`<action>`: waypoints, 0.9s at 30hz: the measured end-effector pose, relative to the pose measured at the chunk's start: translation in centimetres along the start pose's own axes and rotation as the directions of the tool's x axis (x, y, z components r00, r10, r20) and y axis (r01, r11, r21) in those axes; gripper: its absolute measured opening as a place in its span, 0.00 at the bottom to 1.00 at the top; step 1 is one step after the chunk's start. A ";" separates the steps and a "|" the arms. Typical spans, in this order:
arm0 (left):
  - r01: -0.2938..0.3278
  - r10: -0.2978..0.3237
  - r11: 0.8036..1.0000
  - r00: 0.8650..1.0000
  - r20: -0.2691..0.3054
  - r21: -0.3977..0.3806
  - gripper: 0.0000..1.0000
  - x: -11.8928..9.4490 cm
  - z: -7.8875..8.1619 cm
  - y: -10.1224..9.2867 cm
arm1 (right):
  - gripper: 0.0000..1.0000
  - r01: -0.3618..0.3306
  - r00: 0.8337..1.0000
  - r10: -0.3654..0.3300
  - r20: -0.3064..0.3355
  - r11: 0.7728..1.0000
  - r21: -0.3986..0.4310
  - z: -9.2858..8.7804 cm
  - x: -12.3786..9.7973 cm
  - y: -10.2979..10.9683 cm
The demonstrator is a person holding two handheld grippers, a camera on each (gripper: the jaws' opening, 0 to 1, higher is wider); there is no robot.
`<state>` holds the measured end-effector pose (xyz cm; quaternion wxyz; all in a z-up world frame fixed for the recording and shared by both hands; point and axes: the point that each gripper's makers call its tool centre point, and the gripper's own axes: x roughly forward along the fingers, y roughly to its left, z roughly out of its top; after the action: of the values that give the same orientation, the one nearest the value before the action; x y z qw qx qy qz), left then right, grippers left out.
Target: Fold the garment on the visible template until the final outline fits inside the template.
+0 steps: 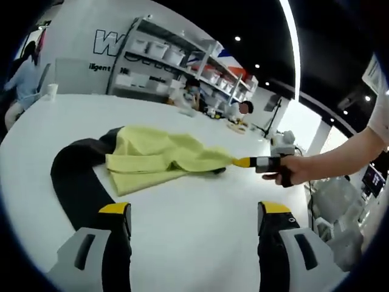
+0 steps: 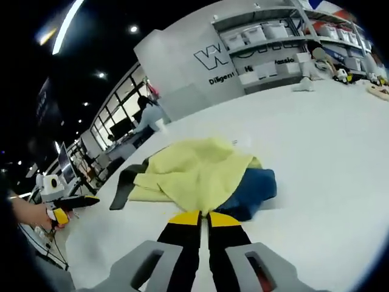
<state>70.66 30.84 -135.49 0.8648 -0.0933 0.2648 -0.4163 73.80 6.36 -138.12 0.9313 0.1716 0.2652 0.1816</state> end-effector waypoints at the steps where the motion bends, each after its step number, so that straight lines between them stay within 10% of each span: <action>1: -0.006 0.006 1.000 1.000 -0.001 -0.005 0.79 0.3 0.2 0.5 | 0.00 -0.005 1.000 0.005 0.004 1.000 -0.001 0.1 0.0 0.2; 13: -0.102 0.104 0.987 0.995 0.004 -0.121 0.63 3.7 3.1 7.7 | 0.00 -0.023 0.999 0.024 0.030 0.999 -0.021 1.5 -0.3 1.4; 27: -0.157 0.149 0.971 0.987 -0.058 -0.180 0.48 6.9 3.6 11.0 | 0.00 -0.034 0.999 0.035 0.031 0.999 -0.037 1.9 -0.6 1.0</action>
<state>83.53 32.37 -139.24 0.8760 -0.1431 0.3273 -0.3240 74.13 6.61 -135.95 0.9350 0.1619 0.2443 0.1996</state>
